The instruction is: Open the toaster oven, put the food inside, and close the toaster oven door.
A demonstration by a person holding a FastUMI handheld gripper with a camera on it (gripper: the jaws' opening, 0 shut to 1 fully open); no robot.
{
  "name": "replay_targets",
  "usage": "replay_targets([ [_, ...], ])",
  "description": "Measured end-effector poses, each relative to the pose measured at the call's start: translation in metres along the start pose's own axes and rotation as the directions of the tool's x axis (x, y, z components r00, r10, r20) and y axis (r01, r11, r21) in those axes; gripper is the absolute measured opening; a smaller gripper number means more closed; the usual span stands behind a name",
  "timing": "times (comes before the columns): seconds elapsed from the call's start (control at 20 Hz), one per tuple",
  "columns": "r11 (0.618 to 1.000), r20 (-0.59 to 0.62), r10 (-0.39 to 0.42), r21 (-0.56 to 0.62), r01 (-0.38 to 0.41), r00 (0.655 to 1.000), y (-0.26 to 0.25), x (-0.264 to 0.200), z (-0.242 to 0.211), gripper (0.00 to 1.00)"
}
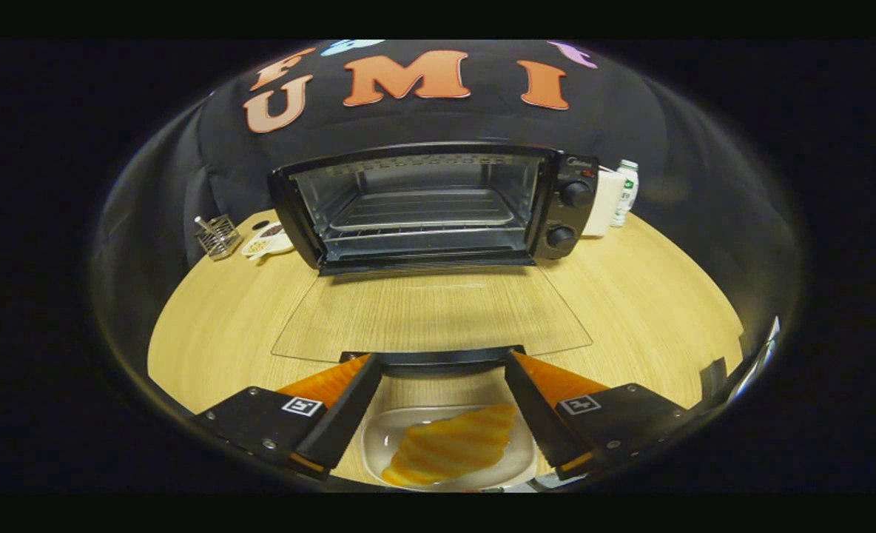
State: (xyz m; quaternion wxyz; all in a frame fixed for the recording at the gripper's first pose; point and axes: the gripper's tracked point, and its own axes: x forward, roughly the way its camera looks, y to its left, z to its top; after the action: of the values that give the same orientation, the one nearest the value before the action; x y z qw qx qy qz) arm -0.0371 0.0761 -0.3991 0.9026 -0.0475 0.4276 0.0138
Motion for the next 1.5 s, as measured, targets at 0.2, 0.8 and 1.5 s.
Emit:
replay_targets([
  [0.2, 0.998, -0.025, -0.023, 0.058, 0.025, 0.999, -0.001, -0.031, -0.007, 1.0],
  [0.8, 0.977, -0.181, -0.099, 0.171, 0.131, 0.978, 0.003, -0.073, -0.081, 0.99],
  [1.5, 0.959, -0.307, -0.087, 0.231, 0.163, 0.948, 0.017, -0.058, -0.128, 0.72],
])
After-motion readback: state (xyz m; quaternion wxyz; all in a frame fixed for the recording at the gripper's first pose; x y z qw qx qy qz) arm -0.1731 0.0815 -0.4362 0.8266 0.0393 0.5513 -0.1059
